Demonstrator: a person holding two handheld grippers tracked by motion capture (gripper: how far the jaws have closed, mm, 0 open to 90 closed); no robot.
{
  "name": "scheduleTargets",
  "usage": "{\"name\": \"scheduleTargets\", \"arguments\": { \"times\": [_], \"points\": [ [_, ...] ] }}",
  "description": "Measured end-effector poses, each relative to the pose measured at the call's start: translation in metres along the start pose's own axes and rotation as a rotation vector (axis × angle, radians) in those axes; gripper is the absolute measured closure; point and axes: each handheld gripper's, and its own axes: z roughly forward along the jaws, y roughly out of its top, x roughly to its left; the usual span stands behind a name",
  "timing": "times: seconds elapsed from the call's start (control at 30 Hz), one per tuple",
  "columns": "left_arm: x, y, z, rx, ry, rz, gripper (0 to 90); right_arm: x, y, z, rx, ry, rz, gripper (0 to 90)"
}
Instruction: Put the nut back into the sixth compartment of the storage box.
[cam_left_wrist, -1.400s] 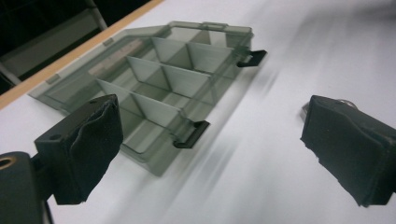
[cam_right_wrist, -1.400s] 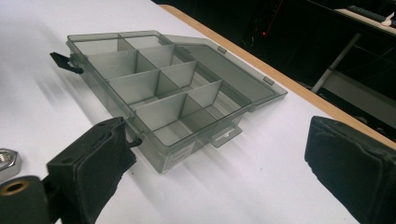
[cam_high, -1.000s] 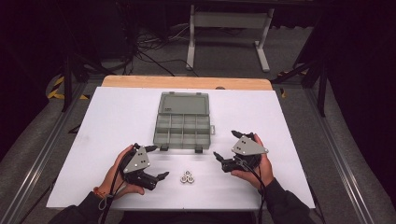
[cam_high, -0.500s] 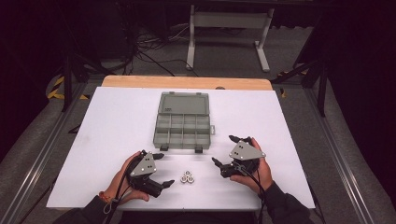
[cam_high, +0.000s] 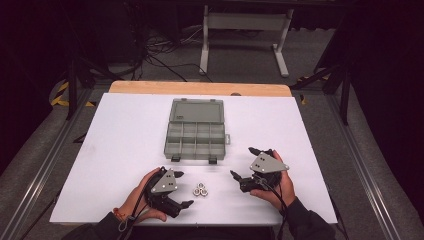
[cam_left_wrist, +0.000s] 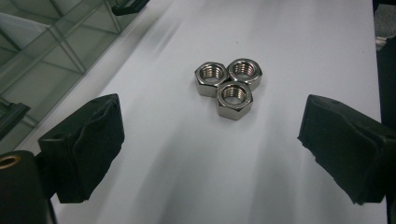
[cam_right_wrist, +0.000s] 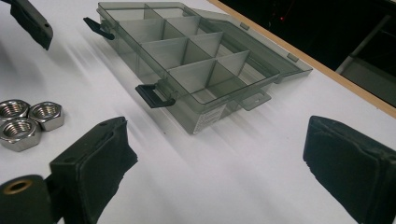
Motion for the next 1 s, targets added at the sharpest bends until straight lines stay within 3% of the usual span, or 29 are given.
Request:
{"name": "scheduleTargets", "arguments": {
  "times": [0.07, 0.4, 0.7, 0.73, 1.0],
  "points": [
    [-0.001, 0.000, 0.003, 0.009, 0.004, -0.013, 9.6, -0.001, -0.001, 0.000, 0.003, -0.002, 0.005, 7.7],
    [-0.006, 0.009, 0.014, 0.102, 0.034, 0.001, 18.2, 0.002, -0.005, 0.000, 0.015, 0.013, 0.001, 7.7],
    [-0.006, 0.015, 0.021, 0.125, -0.028, -0.036, 31.4, 0.002, -0.005, -0.001, 0.013, 0.009, 0.004, 7.9],
    [-0.005, 0.016, 0.021, 0.123, -0.045, -0.041, 34.7, 0.002, -0.005, 0.000, 0.015, 0.009, 0.004, 7.9],
    [-0.006, 0.019, 0.022, 0.122, -0.043, -0.035, 61.9, 0.002, -0.006, -0.001, 0.017, 0.012, 0.000, 8.0]
  ]
}}
